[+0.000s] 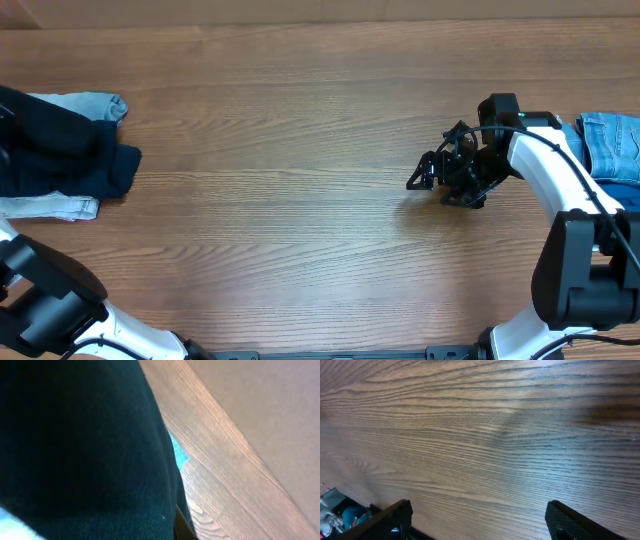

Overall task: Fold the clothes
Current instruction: 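Release the shirt on the stack and press it down with the left gripper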

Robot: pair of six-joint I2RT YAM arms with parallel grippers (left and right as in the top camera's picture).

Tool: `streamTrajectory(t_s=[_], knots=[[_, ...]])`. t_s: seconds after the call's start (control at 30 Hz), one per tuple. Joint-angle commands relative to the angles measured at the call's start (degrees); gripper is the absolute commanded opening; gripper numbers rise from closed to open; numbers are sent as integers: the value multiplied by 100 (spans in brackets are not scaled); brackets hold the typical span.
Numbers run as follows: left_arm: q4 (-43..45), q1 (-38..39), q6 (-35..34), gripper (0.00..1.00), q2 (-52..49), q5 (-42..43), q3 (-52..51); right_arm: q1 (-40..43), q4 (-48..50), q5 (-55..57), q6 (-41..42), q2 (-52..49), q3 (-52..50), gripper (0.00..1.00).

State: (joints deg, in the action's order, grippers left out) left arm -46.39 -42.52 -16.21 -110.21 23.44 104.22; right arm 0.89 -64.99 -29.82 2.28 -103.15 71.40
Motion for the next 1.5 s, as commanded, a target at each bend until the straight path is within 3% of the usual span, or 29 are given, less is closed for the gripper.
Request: streamTrajectory(t_s=[0.0,0.23,0.37,0.5,0.67,0.8,0.87,0.9,0.93,1.07,1.23,1.33,1.47], knots=[[352,164,-234,4,81,223,-481,11,20,-26,-42,17,-4,89],[723,164,-79,4,81,-302,-1773,11,20,37,-87,17,-4,89],[544,-70,-48,20,138,-310,-1917,11,9,39,-87,17,-4,89],[214,-754,166,47,358,-302,-1845,11,15,39,-87,17,-4,89],[4,-1344,463,52,1025,387,-1845,11,17,39,-87,17,-4,90],[-4,-970,1012,47,1587,750,-1845,11,17,39,-87,17,-4,90],[57,-595,1283,26,1635,166,-1847,11,22,39,-85,17,-4,90],[96,-317,1113,12,1515,-632,-1847,11,26,39,-85,17,-4,89],[146,-201,905,4,1399,-942,-1849,11,37,39,-85,17,-4,89],[822,17,977,4,20,-1102,-1849,11,79,37,-85,17,-4,87],[907,-229,981,4,-1569,-1097,-1849,11,-11,37,-85,17,-4,87],[973,-256,979,4,-1622,-675,-1805,11,-92,37,-85,17,-4,87],[590,-210,1117,4,-876,-278,-1182,11,-92,39,-85,17,-4,87]])
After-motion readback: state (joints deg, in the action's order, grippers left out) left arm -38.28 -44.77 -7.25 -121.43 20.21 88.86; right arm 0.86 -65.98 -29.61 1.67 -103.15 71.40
